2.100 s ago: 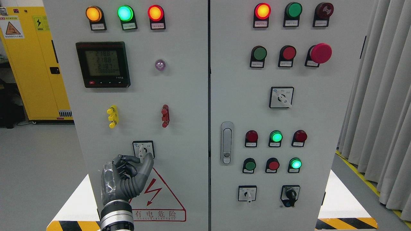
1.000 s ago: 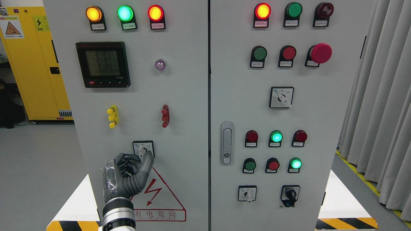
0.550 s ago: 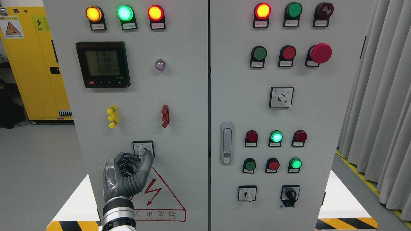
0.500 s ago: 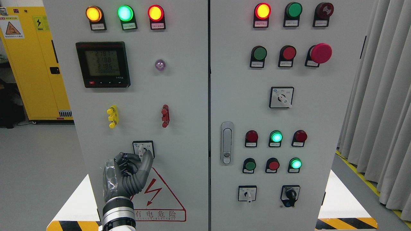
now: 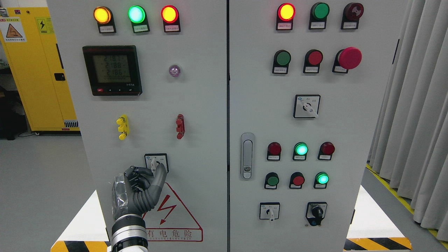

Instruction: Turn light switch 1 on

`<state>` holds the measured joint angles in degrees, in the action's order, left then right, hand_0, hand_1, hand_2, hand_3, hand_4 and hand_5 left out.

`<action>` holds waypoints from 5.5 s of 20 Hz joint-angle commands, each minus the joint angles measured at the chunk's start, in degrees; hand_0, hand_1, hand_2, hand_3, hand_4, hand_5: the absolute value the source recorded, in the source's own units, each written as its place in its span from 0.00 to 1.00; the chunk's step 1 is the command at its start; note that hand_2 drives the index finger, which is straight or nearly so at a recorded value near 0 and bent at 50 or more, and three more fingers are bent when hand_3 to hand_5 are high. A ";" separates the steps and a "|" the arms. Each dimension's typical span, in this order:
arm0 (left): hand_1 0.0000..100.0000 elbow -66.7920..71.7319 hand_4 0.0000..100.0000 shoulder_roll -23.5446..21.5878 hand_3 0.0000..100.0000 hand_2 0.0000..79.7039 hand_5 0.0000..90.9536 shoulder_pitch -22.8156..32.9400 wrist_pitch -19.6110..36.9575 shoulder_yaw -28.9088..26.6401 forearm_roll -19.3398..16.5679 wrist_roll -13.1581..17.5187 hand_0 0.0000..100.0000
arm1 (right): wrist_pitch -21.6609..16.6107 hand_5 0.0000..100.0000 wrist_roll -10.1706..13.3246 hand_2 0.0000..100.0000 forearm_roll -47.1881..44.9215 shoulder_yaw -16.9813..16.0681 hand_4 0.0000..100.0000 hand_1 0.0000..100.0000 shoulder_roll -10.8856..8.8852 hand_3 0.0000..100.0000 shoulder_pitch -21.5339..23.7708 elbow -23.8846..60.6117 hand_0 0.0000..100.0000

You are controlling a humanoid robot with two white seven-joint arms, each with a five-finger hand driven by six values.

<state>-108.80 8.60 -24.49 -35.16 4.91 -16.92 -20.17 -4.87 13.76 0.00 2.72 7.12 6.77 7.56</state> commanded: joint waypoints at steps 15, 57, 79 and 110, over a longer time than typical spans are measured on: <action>0.63 0.52 0.92 0.02 0.97 0.82 0.95 -0.39 0.00 0.09 0.04 0.04 0.47 | 0.04 0.00 -0.05 0.04 -1.67 0.00 0.00 0.50 0.00 0.00 0.00 0.00 0.00; 0.56 1.05 0.92 0.10 0.98 0.83 0.96 -0.48 0.09 0.62 0.22 -0.04 0.69 | 0.04 0.00 0.04 0.04 -1.67 0.00 0.00 0.50 0.00 0.00 0.00 0.00 0.00; 0.54 1.05 0.92 0.02 0.97 0.83 0.95 -0.39 0.18 0.80 0.22 -0.04 0.18 | 0.04 0.00 -0.05 0.04 -1.67 0.00 0.00 0.50 0.00 0.00 0.00 0.00 0.00; 0.49 -2.29 0.93 -1.74 0.99 0.87 0.96 15.94 19.32 0.45 1.53 -1.36 0.05 | 0.04 0.00 -0.05 0.04 -1.67 0.00 0.00 0.50 0.00 0.00 0.00 0.00 0.00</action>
<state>-109.92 7.97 -14.94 -20.31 5.64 -16.31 -21.50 -4.87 13.76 0.00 2.72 7.12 6.78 7.56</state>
